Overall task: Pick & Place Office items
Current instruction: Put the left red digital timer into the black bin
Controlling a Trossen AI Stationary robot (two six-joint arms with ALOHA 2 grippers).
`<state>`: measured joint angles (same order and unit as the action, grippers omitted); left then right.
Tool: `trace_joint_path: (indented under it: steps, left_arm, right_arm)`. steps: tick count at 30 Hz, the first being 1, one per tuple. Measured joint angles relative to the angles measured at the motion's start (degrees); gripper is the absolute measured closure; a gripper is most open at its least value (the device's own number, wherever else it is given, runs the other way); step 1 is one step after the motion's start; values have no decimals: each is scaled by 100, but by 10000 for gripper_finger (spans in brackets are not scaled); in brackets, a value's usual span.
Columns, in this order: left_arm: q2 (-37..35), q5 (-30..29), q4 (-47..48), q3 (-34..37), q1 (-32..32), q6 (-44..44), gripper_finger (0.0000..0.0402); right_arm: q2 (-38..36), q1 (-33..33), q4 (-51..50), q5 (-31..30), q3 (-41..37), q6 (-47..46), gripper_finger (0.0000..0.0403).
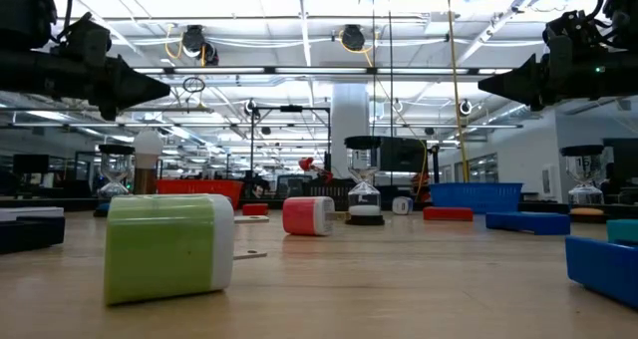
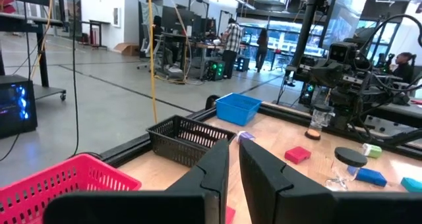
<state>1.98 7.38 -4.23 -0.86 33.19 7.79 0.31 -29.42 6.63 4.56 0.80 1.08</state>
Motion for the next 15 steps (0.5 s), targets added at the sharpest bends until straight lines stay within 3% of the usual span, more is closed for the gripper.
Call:
trace_joint_path:
  steps: [9, 15]
  left_arm:
    - [0, 68, -311, 0, 0, 1288, 360]
    - [0, -46, -605, 0, 0, 1477, 360]
  right_arm:
    - [1, 0, -1, 2, 1, 0, 399]
    - [1, 1, -2, 0, 1, 0, 399]
